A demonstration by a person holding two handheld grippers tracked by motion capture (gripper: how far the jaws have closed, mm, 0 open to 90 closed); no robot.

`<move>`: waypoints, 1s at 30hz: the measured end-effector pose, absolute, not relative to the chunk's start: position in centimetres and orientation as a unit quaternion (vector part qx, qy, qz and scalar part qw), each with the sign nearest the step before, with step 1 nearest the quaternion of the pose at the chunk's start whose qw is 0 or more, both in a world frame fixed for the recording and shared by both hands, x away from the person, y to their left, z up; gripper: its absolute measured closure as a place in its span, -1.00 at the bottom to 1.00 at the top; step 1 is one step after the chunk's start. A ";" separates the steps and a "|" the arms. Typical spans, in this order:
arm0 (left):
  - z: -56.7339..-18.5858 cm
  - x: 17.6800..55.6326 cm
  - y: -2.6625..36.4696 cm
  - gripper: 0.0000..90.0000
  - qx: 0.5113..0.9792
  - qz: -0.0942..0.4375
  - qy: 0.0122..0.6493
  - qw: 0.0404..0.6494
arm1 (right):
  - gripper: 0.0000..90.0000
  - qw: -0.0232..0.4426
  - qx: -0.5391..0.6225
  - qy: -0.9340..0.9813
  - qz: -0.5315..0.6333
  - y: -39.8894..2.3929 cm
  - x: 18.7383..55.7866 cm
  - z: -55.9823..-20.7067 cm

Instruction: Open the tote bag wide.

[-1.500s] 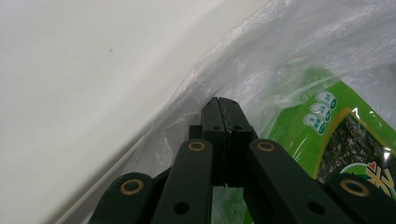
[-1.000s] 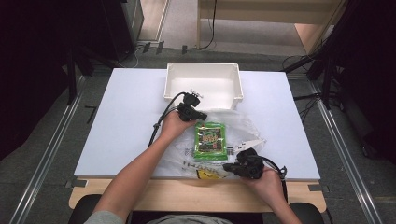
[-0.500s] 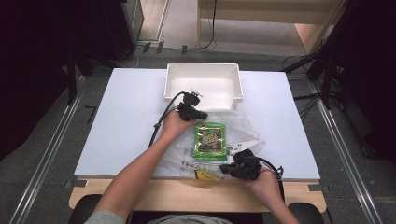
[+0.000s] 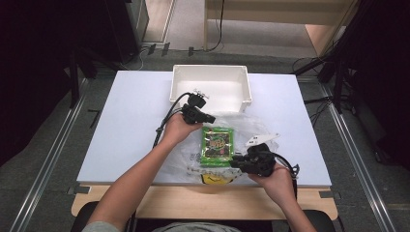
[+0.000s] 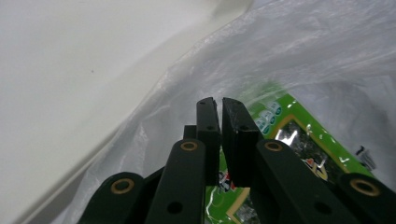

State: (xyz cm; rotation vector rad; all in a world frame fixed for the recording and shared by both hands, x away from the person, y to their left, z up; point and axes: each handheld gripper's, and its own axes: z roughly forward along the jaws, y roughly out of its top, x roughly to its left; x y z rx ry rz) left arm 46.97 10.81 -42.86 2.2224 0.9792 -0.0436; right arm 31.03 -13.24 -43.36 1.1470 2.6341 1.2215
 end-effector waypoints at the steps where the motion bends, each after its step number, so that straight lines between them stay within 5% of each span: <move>1: -42.7 46.9 10.9 0.89 0.856 -0.017 0.381 0.348 | 0.75 0.012 0.367 0.843 0.392 -13.3 31.2 -43.1; 7: -42.2 46.1 11.5 0.77 0.854 -0.027 0.384 0.350 | 0.72 0.020 0.370 0.840 0.397 -13.1 32.5 -41.8; 12: -41.8 45.1 11.9 0.74 0.859 -0.032 0.372 0.352 | 0.45 0.023 0.375 0.835 0.401 -12.8 33.9 -41.3; 30: -41.6 40.7 13.9 0.17 0.861 -0.059 0.356 0.359 | 0.09 0.032 0.387 0.820 0.420 -13.8 34.6 -43.3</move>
